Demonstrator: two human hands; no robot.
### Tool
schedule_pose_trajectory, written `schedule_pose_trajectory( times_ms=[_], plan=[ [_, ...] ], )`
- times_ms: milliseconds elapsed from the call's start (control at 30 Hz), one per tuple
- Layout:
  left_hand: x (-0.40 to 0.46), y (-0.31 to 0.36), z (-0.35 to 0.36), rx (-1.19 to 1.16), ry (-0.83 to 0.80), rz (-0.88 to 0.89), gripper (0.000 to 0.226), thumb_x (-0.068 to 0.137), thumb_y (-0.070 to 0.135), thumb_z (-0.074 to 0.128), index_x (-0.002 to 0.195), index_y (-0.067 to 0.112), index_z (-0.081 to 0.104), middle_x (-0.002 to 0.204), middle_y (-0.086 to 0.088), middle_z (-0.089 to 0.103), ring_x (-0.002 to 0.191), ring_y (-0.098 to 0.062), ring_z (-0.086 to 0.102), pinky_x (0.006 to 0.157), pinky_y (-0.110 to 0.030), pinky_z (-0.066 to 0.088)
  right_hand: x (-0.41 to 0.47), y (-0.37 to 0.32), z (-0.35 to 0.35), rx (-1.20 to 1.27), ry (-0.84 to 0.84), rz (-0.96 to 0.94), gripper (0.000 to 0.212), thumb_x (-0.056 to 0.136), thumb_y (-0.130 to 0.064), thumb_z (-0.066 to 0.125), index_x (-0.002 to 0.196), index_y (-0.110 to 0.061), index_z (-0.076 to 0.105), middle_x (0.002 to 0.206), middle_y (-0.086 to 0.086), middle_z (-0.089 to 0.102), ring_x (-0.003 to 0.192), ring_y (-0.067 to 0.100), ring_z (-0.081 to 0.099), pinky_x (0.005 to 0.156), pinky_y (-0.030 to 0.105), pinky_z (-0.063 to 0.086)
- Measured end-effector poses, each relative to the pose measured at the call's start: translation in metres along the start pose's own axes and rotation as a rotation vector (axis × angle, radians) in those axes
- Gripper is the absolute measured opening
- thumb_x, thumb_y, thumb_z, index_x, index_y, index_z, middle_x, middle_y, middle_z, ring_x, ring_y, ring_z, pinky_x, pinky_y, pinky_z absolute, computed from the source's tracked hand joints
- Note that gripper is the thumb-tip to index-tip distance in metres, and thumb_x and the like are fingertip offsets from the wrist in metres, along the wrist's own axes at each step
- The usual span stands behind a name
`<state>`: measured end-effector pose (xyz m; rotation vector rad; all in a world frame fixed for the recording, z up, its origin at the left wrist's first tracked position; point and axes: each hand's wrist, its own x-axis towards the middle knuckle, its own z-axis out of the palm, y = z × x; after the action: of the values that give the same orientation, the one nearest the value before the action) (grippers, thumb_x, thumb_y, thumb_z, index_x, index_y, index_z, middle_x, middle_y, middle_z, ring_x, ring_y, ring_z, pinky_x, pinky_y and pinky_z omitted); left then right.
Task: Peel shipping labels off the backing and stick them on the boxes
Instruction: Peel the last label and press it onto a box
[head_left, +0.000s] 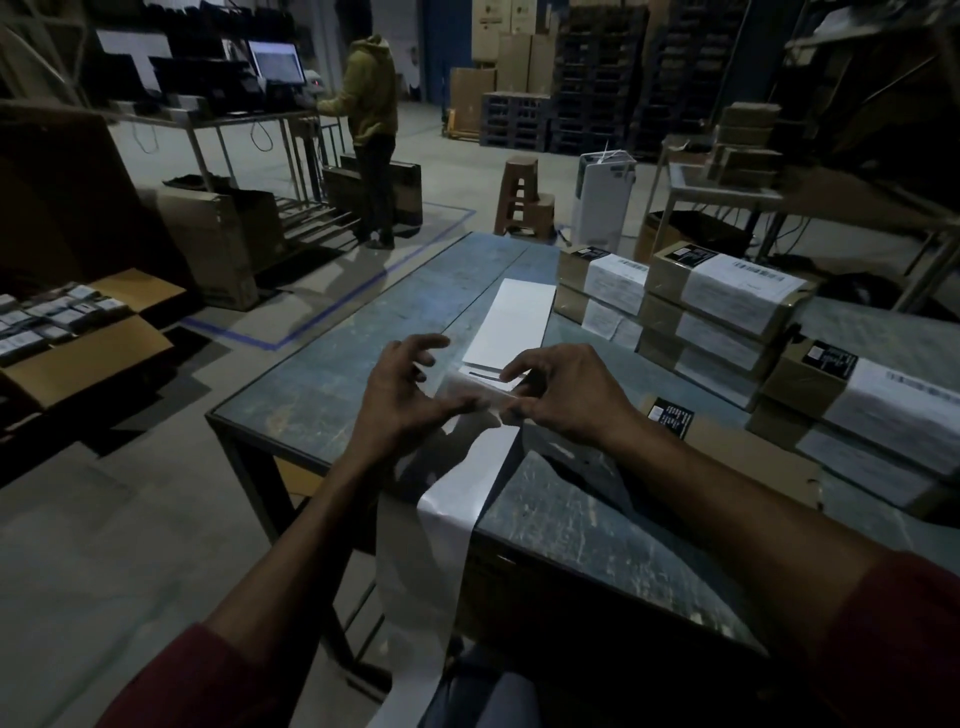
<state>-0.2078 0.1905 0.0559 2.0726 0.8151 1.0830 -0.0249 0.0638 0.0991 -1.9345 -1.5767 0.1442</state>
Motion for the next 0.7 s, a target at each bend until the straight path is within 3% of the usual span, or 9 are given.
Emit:
schedule_pose_trajectory(
  times_ms=[100, 200, 333, 400, 500, 700],
  plan=[
    [-0.01, 0.006, 0.005, 0.001, 0.127, -0.14, 0.071, 0.061, 0.059, 0.093, 0.116, 0.029, 0.06, 0.094, 0.005, 0.06, 0.082, -0.009, 0.059, 0.063, -0.021, 0.045, 0.001, -0.001, 0.0, 0.018, 0.023, 0.023, 0.042, 0.07, -0.021, 0.097, 0.109, -0.022, 0.08, 0.09, -0.004, 0.081, 0.075, -0.003, 0.074, 0.085, 0.027, 0.063],
    [-0.011, 0.004, 0.009, -0.102, 0.053, -0.187, 0.066, 0.061, 0.064, 0.091, 0.111, 0.027, 0.066, 0.092, 0.001, 0.072, 0.082, -0.016, 0.07, 0.07, -0.042, 0.061, 0.002, -0.001, 0.001, 0.027, 0.04, 0.029, 0.043, 0.068, -0.023, 0.099, 0.107, -0.02, 0.079, 0.088, -0.004, 0.082, 0.075, -0.002, 0.075, 0.084, 0.029, 0.064],
    [-0.006, 0.005, 0.006, -0.209, 0.005, -0.144, 0.048, 0.072, 0.03, 0.094, 0.113, 0.019, 0.072, 0.087, -0.006, 0.077, 0.073, -0.023, 0.072, 0.069, -0.051, 0.061, 0.004, -0.003, -0.002, 0.108, -0.029, 0.02, 0.046, 0.07, -0.034, 0.096, 0.11, -0.019, 0.079, 0.091, -0.003, 0.082, 0.079, -0.001, 0.076, 0.083, 0.027, 0.063],
    [-0.005, 0.006, 0.002, -0.227, -0.02, -0.149, 0.051, 0.073, 0.023, 0.093, 0.118, 0.015, 0.071, 0.084, -0.011, 0.077, 0.068, -0.024, 0.07, 0.066, -0.045, 0.061, 0.006, -0.002, -0.004, 0.109, -0.03, 0.014, 0.042, 0.076, -0.038, 0.092, 0.112, -0.021, 0.08, 0.097, -0.003, 0.081, 0.083, 0.0, 0.075, 0.082, 0.027, 0.062],
    [-0.003, 0.005, -0.001, -0.233, -0.027, -0.153, 0.056, 0.072, 0.021, 0.094, 0.122, 0.014, 0.07, 0.082, -0.013, 0.077, 0.068, -0.027, 0.071, 0.064, -0.038, 0.059, 0.011, -0.001, -0.004, 0.091, -0.056, 0.0, 0.035, 0.082, -0.029, 0.09, 0.114, -0.022, 0.079, 0.099, -0.002, 0.081, 0.085, 0.001, 0.075, 0.086, 0.03, 0.062],
    [-0.002, -0.002, -0.007, -0.213, -0.077, -0.152, 0.066, 0.072, 0.018, 0.093, 0.131, 0.011, 0.065, 0.094, -0.009, 0.075, 0.071, -0.014, 0.068, 0.062, -0.018, 0.052, 0.022, -0.001, 0.0, 0.1, -0.096, 0.005, 0.031, 0.089, -0.023, 0.084, 0.12, -0.024, 0.076, 0.094, 0.001, 0.081, 0.077, 0.001, 0.071, 0.078, 0.025, 0.057]
  ],
)
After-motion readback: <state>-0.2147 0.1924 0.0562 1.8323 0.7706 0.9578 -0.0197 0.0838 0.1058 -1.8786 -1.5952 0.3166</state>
